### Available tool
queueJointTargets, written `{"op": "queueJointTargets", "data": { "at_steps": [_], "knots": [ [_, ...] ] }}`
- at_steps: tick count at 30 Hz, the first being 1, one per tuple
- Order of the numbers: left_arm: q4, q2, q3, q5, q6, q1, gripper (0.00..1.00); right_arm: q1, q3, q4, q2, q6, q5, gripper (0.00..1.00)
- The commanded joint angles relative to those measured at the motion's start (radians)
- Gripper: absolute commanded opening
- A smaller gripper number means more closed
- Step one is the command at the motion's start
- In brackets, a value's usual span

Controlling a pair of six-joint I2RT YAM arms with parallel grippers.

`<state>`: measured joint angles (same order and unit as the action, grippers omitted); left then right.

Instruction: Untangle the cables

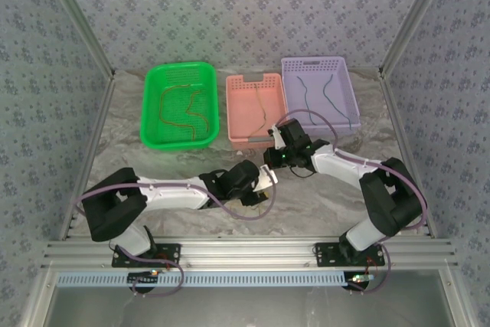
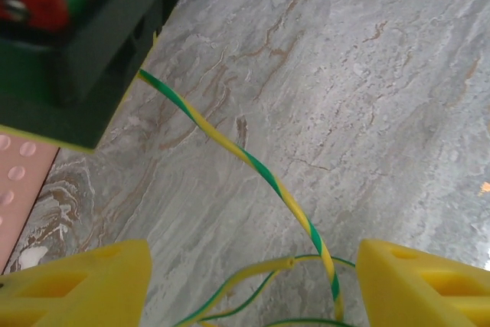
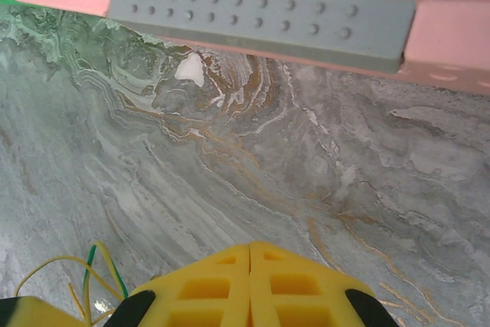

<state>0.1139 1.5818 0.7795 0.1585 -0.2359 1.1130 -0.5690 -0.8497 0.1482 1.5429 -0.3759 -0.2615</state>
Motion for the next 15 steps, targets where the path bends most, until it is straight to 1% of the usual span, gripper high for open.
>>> {"op": "queueJointTargets", "data": {
  "at_steps": [1,3,6,8,11,15],
  "knots": [
    [0.055,0.038,0.038,0.041,-0.025,0.001,0.69,0.004,-0.023,0.025,0.002,0.014,-0.027,0.0],
    [0.07,0.046,0.037,0.032,-0.016,-0.009,0.66,0.004,-0.02,0.021,-0.002,0.012,-0.027,0.0],
    [0.081,0.038,0.035,0.026,-0.004,-0.017,0.56,0.004,-0.011,0.019,-0.007,0.012,-0.028,0.0],
    [0.073,0.02,0.033,0.024,-0.001,-0.018,0.53,0.004,-0.006,0.019,-0.007,0.014,-0.025,0.0],
    [0.064,-0.019,0.026,0.0,0.008,-0.018,0.52,0.007,0.003,0.01,-0.006,0.012,-0.025,0.0],
    [0.038,-0.068,0.021,-0.079,0.039,-0.03,0.59,0.011,0.005,0.001,-0.004,0.008,-0.028,0.0]
  ]
}}
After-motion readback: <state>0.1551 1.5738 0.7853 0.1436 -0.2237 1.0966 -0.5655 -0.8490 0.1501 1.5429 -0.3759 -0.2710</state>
